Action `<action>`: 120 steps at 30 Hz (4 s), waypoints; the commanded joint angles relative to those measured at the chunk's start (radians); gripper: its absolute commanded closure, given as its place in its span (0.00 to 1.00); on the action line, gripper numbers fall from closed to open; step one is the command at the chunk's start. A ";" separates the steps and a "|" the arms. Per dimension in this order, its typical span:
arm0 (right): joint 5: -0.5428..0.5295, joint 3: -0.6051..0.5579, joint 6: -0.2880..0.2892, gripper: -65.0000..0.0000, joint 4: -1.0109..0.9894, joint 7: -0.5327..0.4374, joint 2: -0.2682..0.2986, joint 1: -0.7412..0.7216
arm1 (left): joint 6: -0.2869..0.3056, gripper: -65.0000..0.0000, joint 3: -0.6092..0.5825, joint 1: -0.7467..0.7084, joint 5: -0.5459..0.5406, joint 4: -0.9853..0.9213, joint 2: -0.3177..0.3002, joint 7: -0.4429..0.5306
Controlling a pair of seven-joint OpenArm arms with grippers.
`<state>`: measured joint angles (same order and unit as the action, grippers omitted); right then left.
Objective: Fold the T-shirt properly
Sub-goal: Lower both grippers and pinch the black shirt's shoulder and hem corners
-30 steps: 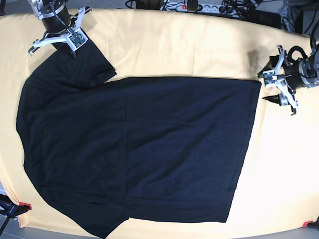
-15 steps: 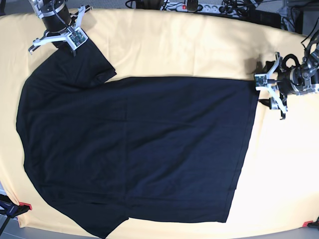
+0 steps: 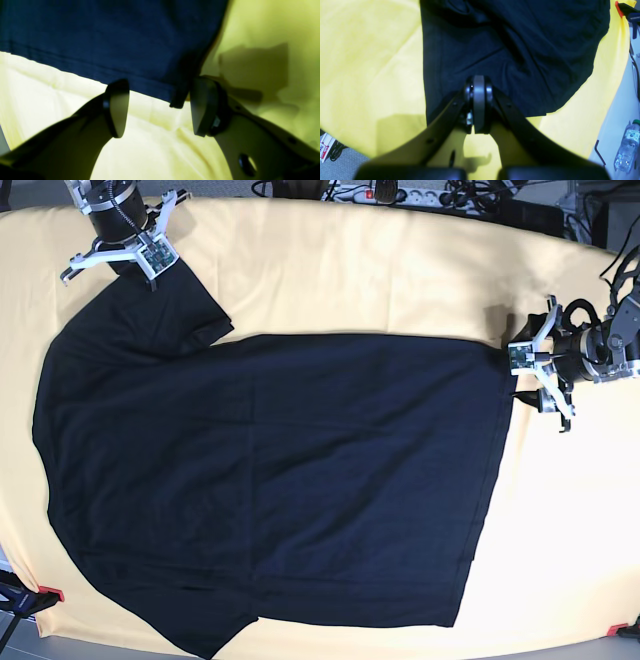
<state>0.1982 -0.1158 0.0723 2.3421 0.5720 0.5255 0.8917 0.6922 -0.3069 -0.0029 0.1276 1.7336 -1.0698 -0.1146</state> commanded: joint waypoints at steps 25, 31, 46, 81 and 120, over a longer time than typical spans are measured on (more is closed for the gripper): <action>0.007 0.005 -0.014 1.00 0.014 -0.019 0.006 0.014 | 0.006 0.41 -0.042 0.013 0.008 0.009 0.009 0.010; 0.007 0.005 -0.023 1.00 0.014 -0.019 0.006 0.014 | -0.077 0.47 -0.121 0.014 0.108 0.005 0.009 0.010; 0.008 0.005 -0.023 1.00 0.014 -0.019 0.006 0.014 | -0.108 0.66 -0.122 0.048 0.119 0.005 0.006 -0.064; 0.008 0.005 -0.023 1.00 0.014 -0.019 0.006 0.014 | -0.173 0.93 -0.122 0.050 0.062 0.169 -0.046 -0.182; -0.139 0.182 0.093 0.61 -0.253 -0.003 0.016 -0.250 | -0.241 1.00 -0.122 0.050 -0.041 0.116 -0.027 -0.286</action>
<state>0.0502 0.0589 0.1772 2.0720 0.5854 0.5262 0.6418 0.4633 -0.4393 0.0330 0.0853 1.8393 -1.0752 -0.4011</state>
